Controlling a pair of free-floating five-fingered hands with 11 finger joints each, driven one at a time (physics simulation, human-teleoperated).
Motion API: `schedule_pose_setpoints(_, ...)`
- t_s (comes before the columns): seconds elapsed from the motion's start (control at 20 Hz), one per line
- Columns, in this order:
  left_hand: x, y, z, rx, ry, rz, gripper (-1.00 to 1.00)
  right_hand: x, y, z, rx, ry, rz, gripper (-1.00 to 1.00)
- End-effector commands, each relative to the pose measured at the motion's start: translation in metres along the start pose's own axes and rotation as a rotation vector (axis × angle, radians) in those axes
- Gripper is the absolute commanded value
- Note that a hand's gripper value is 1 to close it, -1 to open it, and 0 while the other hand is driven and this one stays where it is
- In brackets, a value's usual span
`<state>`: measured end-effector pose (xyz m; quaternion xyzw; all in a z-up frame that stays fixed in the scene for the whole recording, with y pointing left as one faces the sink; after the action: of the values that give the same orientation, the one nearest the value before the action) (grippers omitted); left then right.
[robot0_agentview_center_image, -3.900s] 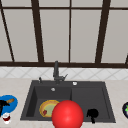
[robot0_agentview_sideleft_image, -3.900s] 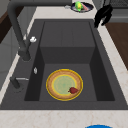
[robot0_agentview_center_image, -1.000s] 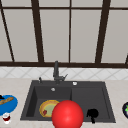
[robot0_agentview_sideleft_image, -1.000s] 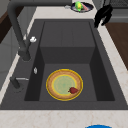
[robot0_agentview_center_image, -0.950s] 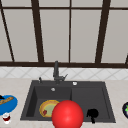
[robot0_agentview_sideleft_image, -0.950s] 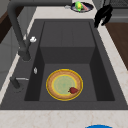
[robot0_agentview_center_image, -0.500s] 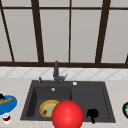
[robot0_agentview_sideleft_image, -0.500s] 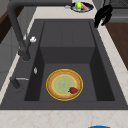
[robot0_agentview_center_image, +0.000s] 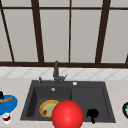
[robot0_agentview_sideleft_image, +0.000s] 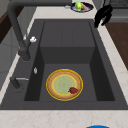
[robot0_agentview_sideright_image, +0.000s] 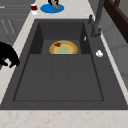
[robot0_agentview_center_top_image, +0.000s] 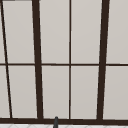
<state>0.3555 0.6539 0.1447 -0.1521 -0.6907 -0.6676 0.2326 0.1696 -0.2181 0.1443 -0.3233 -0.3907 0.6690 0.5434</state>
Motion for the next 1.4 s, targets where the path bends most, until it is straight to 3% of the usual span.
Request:
schedule_pose_setpoints(0.0, 0.009, -0.007, 0.001, -0.007, -0.023, -0.011, 1.00, 0.000, 0.000, 0.000, 0.000, 0.000, 0.000, 0.00)
schedule_pose_setpoints(0.1, 0.016, -0.009, 0.002, -0.001, -0.024, -0.028, 1.00, 0.000, 0.000, 0.000, 0.000, 0.000, 0.000, 0.00)
schedule_pose_setpoints(0.15, 0.007, -0.003, 0.001, -0.003, -0.027, -0.027, 1.00, 0.000, 0.000, 0.000, 0.000, 0.000, 0.000, 0.00)
schedule_pose_setpoints(0.25, 0.020, 0.012, -0.010, 0.025, -0.004, -0.046, 1.00, 0.000, 0.000, 0.000, 0.000, 0.000, 0.000, 0.00)
schedule_pose_setpoints(0.5, 0.033, 0.028, -0.032, 0.027, 0.013, -0.052, 1.00, 0.000, 0.000, 0.000, 0.000, 0.000, 0.000, 0.00)
schedule_pose_setpoints(1.0, 0.052, 0.063, -0.080, 0.028, 0.028, -0.044, 1.00, 0.000, 0.000, 0.000, 0.000, 0.000, 0.000, 0.00)
schedule_pose_setpoints(1.35, 0.056, 0.067, -0.127, 0.005, 0.038, -0.043, 1.00, 0.000, 0.000, 0.000, 0.000, 0.000, 0.000, 0.00)
